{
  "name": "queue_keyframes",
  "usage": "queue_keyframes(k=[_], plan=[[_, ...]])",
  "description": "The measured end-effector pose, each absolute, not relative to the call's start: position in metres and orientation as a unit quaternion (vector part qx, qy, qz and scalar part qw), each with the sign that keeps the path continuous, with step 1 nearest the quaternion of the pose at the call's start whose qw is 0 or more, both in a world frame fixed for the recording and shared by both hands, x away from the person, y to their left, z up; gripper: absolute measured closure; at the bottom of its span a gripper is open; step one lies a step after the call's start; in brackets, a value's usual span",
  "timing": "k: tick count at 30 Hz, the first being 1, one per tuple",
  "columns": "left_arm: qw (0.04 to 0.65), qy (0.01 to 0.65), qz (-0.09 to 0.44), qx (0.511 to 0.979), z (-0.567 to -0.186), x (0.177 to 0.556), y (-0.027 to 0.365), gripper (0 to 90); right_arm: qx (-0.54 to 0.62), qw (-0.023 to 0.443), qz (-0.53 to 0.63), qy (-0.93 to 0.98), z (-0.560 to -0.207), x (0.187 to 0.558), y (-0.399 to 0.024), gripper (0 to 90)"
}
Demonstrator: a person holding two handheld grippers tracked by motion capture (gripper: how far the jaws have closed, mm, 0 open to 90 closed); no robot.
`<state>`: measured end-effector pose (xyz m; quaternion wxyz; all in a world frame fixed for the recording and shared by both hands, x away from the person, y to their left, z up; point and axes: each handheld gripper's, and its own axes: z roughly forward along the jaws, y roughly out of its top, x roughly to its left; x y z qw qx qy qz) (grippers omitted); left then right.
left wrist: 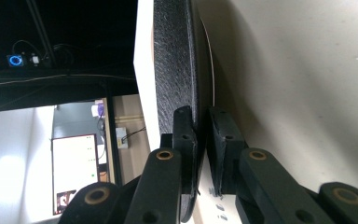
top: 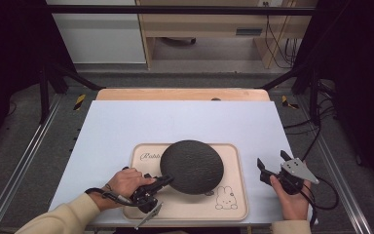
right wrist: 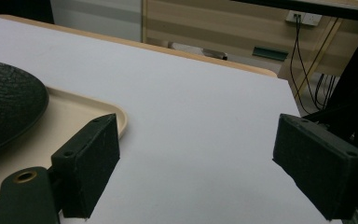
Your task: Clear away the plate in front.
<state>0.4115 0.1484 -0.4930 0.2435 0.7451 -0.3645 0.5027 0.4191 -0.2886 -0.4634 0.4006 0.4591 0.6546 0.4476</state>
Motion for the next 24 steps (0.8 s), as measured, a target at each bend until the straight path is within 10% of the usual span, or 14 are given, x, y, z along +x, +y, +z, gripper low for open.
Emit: queue_keyframes(k=[24], plan=[[0.244, -0.392, 0.476, 0.748, -0.4981, 0.4176, 0.1543, 84.8, 0.46, 0.397, 0.448, 0.656, -0.4644, 0.4198, -0.2877, 14.4]])
